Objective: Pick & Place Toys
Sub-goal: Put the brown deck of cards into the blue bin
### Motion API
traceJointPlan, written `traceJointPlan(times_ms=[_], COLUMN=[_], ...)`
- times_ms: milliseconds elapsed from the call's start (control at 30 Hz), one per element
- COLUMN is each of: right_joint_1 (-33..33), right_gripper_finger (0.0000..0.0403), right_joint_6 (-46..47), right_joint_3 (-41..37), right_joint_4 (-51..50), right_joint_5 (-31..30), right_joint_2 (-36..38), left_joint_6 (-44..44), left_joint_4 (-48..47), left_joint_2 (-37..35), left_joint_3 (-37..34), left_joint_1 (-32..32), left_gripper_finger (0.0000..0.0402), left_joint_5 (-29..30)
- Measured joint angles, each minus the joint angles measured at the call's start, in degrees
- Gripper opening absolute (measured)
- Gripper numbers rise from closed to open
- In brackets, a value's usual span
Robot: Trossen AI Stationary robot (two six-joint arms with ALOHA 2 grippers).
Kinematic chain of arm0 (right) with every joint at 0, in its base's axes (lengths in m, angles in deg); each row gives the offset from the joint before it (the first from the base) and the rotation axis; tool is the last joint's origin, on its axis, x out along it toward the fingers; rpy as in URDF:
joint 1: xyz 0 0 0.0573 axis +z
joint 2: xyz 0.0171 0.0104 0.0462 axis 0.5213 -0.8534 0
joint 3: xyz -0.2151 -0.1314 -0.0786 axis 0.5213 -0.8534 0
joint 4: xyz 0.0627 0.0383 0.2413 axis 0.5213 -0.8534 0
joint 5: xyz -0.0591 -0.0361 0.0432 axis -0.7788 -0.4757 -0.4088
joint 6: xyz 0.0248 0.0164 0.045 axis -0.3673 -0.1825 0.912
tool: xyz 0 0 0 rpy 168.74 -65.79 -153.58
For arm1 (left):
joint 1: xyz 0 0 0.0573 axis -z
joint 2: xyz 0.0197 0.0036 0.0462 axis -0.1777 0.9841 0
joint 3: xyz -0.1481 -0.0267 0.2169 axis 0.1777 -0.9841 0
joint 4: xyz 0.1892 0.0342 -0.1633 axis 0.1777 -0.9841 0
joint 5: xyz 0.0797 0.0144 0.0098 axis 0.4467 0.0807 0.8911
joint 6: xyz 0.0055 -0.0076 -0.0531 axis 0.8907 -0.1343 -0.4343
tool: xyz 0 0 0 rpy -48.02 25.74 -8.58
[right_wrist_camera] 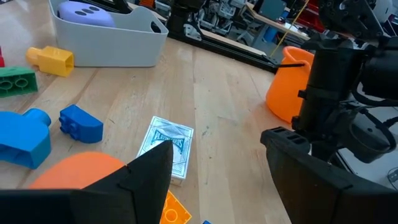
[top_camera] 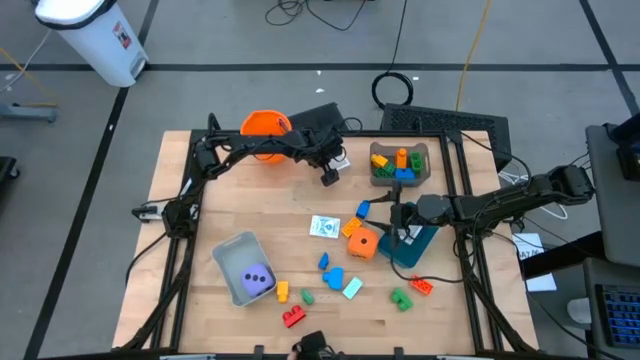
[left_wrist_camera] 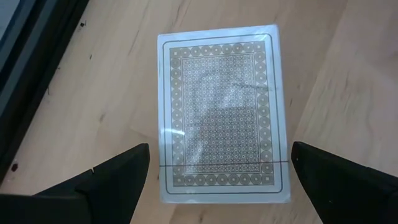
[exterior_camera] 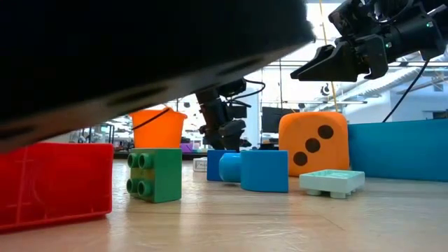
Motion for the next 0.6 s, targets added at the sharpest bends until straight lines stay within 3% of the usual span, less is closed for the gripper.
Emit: traceJointPlan(times_ms=[600], right_joint_1=[0.00], right_gripper_finger=[0.0254], right_joint_6=[0.00], right_joint_3=[0.00], right_joint_4=[0.00], right_joint_5=[0.02], right_joint_2=[0.00], left_joint_6=[1.20], left_joint_4=[-0.02], left_joint_2=[0.00], left_joint_3=[0.02], left_joint_1=[0.22], left_gripper_finger=[0.0399], left_joint_5=[0.52])
